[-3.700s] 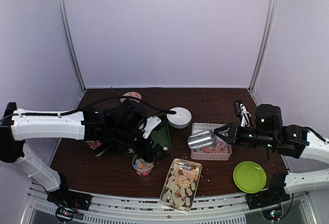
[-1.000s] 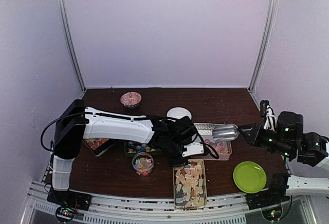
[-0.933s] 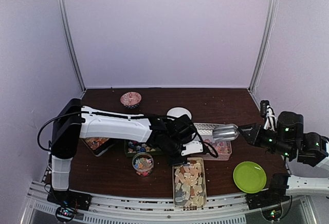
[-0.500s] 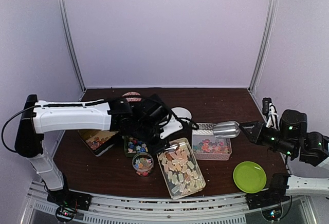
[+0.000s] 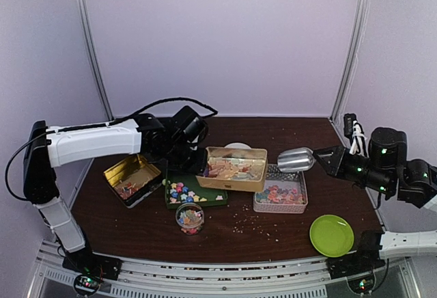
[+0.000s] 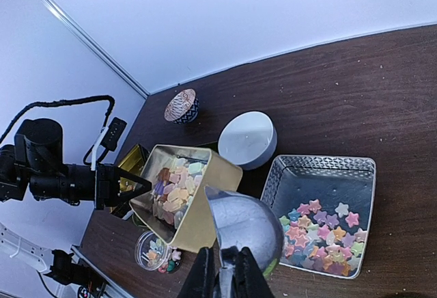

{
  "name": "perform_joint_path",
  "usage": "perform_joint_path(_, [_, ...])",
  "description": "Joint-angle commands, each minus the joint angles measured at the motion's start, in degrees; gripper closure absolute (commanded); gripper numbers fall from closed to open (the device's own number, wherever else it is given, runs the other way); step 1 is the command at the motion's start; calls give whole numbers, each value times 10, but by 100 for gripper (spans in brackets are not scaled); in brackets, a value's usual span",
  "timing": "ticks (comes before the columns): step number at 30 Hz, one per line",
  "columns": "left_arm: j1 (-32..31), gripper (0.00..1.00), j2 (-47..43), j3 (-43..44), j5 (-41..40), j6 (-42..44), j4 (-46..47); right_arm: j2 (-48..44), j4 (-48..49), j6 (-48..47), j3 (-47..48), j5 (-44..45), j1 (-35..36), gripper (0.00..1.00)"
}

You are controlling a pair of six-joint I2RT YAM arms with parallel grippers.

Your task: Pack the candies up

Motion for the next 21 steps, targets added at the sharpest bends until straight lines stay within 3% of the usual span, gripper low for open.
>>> perform_joint_path(1, [2, 100, -7, -21, 34, -189, 127, 18, 13, -18, 44, 21, -3, 100])
perform_joint_path(7, [5, 100, 8, -26, 27, -238, 145, 52, 7, -25, 111, -17, -3, 100])
perform_joint_path(17, [-8, 100, 10, -23, -125, -279, 149, 194, -32, -51, 213, -36, -2, 100])
perform_joint_path(21, [-12, 100, 29, -16, -141, -282, 172, 245, -50, -67, 263, -19, -2, 100])
